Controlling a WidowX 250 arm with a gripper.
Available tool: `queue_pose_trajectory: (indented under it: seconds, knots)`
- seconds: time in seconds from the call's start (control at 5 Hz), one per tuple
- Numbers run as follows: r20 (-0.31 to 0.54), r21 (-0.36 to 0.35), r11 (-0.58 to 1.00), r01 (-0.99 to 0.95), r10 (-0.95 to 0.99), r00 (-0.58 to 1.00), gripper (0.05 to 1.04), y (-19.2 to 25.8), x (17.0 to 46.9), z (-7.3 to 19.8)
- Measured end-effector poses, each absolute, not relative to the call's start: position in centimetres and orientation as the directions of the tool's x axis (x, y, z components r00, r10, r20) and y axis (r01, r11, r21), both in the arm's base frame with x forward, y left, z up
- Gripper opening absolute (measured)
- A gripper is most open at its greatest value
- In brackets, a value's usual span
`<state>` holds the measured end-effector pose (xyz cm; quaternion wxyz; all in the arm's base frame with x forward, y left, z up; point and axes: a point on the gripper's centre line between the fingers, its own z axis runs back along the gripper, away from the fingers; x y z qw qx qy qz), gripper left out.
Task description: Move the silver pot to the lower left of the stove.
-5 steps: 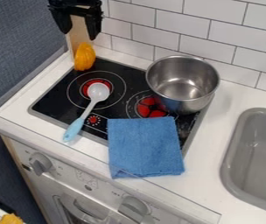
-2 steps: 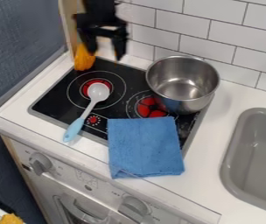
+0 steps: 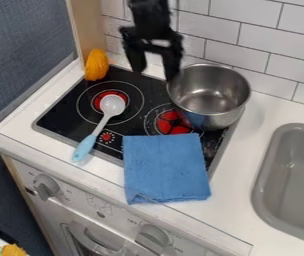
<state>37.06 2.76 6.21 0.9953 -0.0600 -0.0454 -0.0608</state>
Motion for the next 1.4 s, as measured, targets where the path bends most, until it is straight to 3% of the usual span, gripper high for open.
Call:
queue_pose_trajectory:
  seconds: [0.2,0.4,0.6,0.8,1.0,1.2,1.4]
  knots:
    - [0.019,-0.093,0.987,0.131,-0.13,0.991,0.955,2.1,37.5,3.0]
    - [0.007,-0.065,0.99,0.123,-0.123,0.992,0.769,2.2,37.7,2.1]
    - [0.017,-0.063,0.989,0.13,-0.129,0.991,0.463,2.1,37.7,1.9]
    - [0.027,-0.078,0.986,0.147,-0.146,0.989,0.218,1.8,37.1,2.3]
    - [0.027,-0.091,0.985,0.148,-0.146,0.989,0.094,1.5,36.9,2.4]
    - [0.057,-0.13,0.979,0.158,-0.152,0.987,0.083,1.3,36.8,4.3]
    - [0.164,-0.173,0.979,0.105,-0.076,0.983,0.083,3.5,36.5,9.6]
